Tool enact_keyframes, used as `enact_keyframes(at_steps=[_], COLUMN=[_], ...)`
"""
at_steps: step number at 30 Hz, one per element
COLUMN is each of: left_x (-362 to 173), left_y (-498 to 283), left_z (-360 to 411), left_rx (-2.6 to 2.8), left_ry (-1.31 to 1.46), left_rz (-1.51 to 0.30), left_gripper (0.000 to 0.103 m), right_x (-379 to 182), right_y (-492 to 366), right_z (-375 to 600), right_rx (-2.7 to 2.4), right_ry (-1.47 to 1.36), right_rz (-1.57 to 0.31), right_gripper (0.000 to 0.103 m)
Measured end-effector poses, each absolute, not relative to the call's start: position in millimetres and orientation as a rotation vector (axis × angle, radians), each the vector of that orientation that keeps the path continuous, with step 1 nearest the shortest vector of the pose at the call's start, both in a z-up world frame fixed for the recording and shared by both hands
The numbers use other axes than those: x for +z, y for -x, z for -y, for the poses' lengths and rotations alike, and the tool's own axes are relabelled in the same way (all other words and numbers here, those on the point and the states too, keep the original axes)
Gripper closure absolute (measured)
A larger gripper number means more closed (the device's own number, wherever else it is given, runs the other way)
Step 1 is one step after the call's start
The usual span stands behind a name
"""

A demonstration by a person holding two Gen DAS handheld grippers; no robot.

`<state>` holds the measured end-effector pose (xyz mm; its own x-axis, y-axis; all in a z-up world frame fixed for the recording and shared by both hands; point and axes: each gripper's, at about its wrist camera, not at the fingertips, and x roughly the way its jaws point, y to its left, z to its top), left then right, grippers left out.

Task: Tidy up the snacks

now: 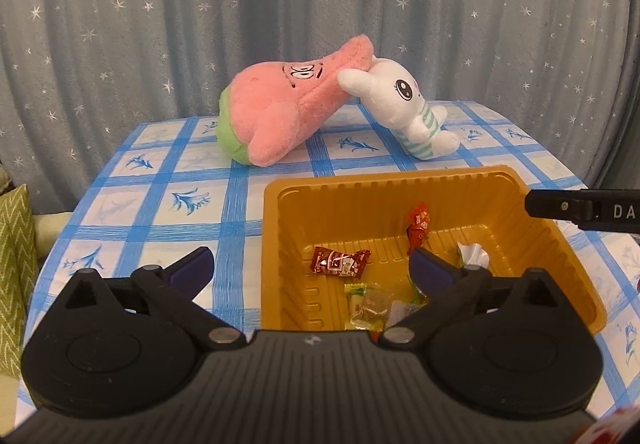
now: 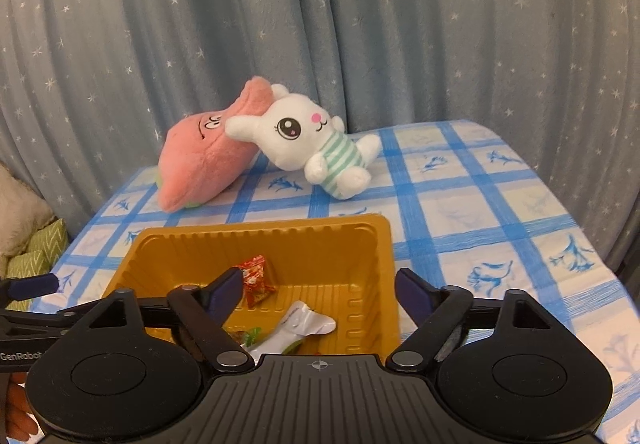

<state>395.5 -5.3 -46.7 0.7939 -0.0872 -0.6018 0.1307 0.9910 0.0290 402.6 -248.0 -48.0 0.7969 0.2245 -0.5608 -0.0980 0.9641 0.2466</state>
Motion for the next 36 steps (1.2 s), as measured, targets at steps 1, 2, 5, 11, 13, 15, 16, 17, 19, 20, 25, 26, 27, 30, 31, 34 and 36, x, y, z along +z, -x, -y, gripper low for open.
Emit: enact_keyframes(at_steps=[1,2,5,11,13,15,16,17,19,20,25,26,27,30,31,34,36], left_x=[-46,-44,-40,-31,-27,-24,-22,-20,-17,-15,-2,1,5,19,24,35,42], left_y=[-393,-391,-381,-351,-338,-325,-317,-309,-292,-283,-232,-223,-213,-184,-175,-151,-135], left_z=[6,6,6,4,2,0,0,1,3,4,8,9,11,15,15,17,19], left_rx=[-0.115,-0.113,-0.112,-0.106,-0.105,-0.101,-0.092,-0.086,-0.082,-0.083,-0.078,-0.076,-0.075,-0.071,-0.069,-0.06,-0.06], left_ry=[-0.074,-0.075,-0.062,-0.035,-0.019,-0.005,-0.007,-0.01,-0.02,-0.019,0.007,0.012,0.015,0.016,0.017,0.021,0.021], left_rz=[-0.643,-0.64,-0.626,-0.636,-0.639,-0.652,-0.655,-0.657,-0.662,-0.664,-0.664,-0.665,-0.666,-0.654,-0.649,-0.64,-0.636], left_gripper=[0.0,0.0,0.0,0.0,0.0,0.0,0.0,0.0,0.0,0.0,0.0,0.0,0.0,0.0,0.0,0.0,0.0], right_x=[-47,-47,-44,-41,-39,-35,-33,-32,-28,-26,-16,-12,-9,3,7,20,28], right_y=[-400,-398,-390,-359,-347,-333,-326,-319,-305,-298,-255,-246,-237,-209,-201,-178,-162], right_z=[249,249,250,257,258,259,260,260,261,261,263,264,264,266,267,267,266], right_rx=[0.173,0.173,0.177,0.175,0.174,0.174,0.175,0.178,0.183,0.185,0.19,0.191,0.191,0.192,0.192,0.199,0.203], right_ry=[-0.21,-0.21,-0.2,-0.201,-0.198,-0.199,-0.199,-0.2,-0.198,-0.195,-0.199,-0.199,-0.195,-0.196,-0.2,-0.194,-0.185], right_rz=[-0.625,-0.625,-0.63,-0.648,-0.651,-0.647,-0.646,-0.646,-0.648,-0.65,-0.67,-0.668,-0.668,-0.662,-0.662,-0.661,-0.654], right_gripper=[0.017,0.017,0.016,0.016,0.016,0.016,0.016,0.016,0.016,0.016,0.016,0.016,0.016,0.016,0.016,0.016,0.016])
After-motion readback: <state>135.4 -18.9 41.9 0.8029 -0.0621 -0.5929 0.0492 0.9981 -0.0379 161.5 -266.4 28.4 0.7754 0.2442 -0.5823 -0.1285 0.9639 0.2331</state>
